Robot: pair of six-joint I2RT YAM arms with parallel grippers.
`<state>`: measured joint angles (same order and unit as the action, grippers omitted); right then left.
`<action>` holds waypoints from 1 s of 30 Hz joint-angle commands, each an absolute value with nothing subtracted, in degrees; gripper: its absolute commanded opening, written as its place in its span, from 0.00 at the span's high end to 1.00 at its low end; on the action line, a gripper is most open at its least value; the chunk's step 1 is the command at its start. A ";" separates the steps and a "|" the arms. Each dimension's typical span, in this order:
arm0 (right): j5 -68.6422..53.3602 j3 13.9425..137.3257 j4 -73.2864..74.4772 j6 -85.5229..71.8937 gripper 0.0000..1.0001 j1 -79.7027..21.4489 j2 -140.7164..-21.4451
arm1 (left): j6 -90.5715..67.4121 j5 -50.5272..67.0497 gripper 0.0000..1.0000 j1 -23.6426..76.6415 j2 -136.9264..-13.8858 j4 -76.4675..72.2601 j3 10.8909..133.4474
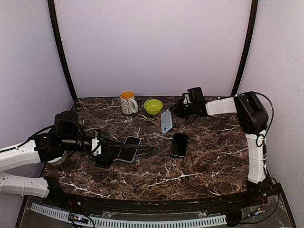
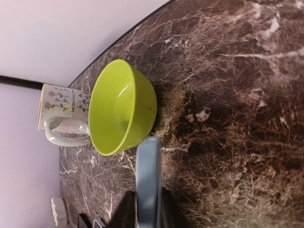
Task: Take the phone out of the phone case
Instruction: Place the phone case at the center of the board.
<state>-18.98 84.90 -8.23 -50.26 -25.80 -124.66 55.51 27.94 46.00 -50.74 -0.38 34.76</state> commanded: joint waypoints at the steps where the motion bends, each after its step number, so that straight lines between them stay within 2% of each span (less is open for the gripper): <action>1: -24.07 89.35 -2.68 -43.25 0.54 -23.11 -125.08 | 55.83 28.16 1.00 45.88 -49.91 -3.93 36.12; 3: -23.68 89.97 2.00 -38.13 0.34 -22.24 -124.27 | 55.89 28.14 1.00 45.88 -50.27 -3.89 36.12; 5: -22.18 90.15 5.24 -33.23 0.26 -21.90 -122.23 | 55.82 28.20 1.00 45.87 -50.47 -3.87 36.20; 10: -18.34 87.39 7.55 -23.18 0.23 -21.80 -112.78 | 55.50 28.09 1.00 45.88 -50.60 -4.34 35.96; 14: -20.15 79.16 1.43 -16.41 0.22 -23.10 -102.68 | 55.44 27.70 1.00 45.88 -51.22 -4.35 35.99; 16: -21.20 74.45 -2.16 -11.05 0.17 -25.04 -97.77 | 55.30 27.49 1.00 45.88 -51.54 -4.39 36.07; 19: -22.89 67.92 -5.24 -1.78 0.09 -29.91 -90.92 | 54.99 27.33 1.00 45.83 -52.03 -4.55 36.19; 25: -23.19 57.62 -8.64 11.97 0.09 -43.63 -81.42 | 54.16 28.10 1.00 45.88 -52.66 -4.53 36.58; 30: -20.42 47.27 -18.10 26.46 0.08 -53.44 -74.96 | 53.91 28.43 1.00 45.88 -53.22 -4.19 36.87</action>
